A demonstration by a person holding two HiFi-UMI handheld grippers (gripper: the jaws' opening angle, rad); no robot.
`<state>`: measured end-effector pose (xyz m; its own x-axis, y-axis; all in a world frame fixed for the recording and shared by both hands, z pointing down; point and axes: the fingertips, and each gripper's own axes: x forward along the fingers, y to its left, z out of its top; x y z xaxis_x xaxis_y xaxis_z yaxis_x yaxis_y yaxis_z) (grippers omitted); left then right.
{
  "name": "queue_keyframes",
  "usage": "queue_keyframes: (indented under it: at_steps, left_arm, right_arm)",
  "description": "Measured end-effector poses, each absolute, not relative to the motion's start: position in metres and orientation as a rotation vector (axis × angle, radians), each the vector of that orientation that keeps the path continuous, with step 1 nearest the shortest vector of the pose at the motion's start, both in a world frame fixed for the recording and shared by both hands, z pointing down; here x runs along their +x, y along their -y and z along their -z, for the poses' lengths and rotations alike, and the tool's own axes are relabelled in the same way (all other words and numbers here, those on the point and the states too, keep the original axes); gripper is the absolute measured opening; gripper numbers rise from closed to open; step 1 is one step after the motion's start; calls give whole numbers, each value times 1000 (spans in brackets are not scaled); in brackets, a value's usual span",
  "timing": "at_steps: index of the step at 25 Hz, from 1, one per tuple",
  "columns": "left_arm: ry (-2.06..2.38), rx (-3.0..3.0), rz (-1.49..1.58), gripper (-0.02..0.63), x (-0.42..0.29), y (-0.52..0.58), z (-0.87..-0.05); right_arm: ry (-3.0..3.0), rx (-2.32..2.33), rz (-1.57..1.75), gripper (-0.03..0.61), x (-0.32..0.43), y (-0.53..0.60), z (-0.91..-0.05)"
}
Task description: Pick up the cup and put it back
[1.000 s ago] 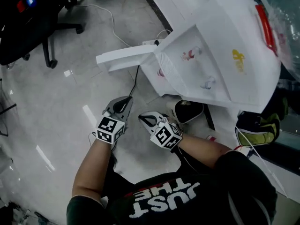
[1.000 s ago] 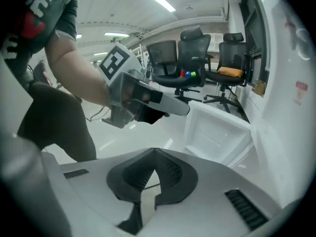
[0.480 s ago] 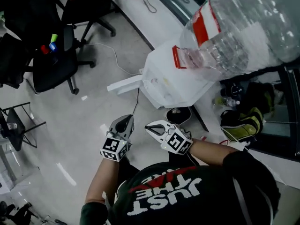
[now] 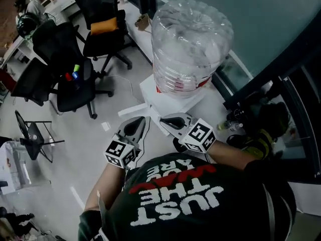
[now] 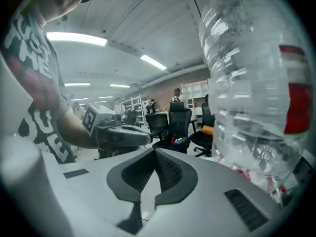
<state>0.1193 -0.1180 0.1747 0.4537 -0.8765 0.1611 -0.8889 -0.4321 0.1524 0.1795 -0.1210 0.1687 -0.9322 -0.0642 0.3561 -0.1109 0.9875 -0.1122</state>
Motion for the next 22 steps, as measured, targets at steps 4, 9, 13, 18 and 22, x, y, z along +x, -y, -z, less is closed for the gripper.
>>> queue_keyframes:
  at_steps: [4, 9, 13, 18, 22]
  left_arm:
    - [1513, 2524, -25, 8, 144, 125, -134]
    - [1422, 2637, 12, 8, 125, 135, -92]
    - [1289, 2740, -3, 8, 92, 132, -82]
    - [1121, 2800, -30, 8, 74, 118, -91]
    - [1105, 2810, -34, 8, 72, 115, -90]
  right_arm:
    - [2817, 188, -180, 35, 201, 139, -130]
    - [2863, 360, -144, 35, 192, 152, -99]
    - [2900, 572, -227, 34, 172, 156, -84]
    - [2914, 784, -307, 34, 174, 149, -82]
    - [2894, 841, -336, 34, 182, 146, -82]
